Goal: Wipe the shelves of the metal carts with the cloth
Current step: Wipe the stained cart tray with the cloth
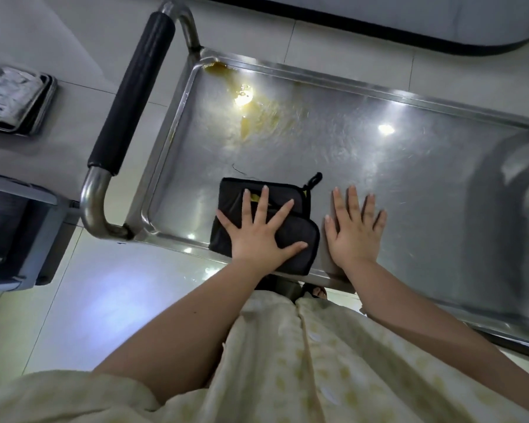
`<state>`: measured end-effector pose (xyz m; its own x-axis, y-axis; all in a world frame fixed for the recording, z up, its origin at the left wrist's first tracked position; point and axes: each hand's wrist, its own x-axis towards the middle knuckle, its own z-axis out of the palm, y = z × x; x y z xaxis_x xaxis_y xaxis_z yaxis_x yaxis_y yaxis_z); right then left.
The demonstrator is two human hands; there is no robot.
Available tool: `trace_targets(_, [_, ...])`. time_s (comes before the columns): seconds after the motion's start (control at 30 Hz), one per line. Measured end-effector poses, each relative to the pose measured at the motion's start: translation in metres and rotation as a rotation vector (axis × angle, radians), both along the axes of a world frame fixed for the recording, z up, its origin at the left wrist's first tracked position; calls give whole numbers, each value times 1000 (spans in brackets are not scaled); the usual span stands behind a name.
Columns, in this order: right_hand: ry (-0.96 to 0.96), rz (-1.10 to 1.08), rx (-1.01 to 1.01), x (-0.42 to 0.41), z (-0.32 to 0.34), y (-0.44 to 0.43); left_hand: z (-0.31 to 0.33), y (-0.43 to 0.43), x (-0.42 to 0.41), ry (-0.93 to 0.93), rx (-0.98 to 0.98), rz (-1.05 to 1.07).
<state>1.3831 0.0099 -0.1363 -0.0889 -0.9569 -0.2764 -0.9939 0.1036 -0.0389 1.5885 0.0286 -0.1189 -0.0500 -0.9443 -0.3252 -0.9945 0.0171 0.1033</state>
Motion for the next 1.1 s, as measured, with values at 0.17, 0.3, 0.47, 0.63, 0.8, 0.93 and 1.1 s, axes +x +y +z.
trace_targets(0.17, [24,-1,17,1,-1,1,-1,-15,87,-56,-47,38])
trace_targets(0.3, [34,-13,34,4,1,0,4,-22,115,-108,-69,-58])
trace_targets(0.47, [30,-34,57,7,7,-5,2,-17,97,-36,-92,27])
trace_targets(0.63, [50,-29,44,10,5,-3,-2,-15,105,-34,-86,94])
trace_targets(0.8, [57,-40,77,14,8,-2,-3,-23,150,-44,-103,208])
trace_targets(0.93, [51,-31,73,18,10,-15,-3,-25,155,-70,-93,198])
trace_targets(1.1, [34,-60,31,17,6,-73,0,-25,153,-60,-77,207])
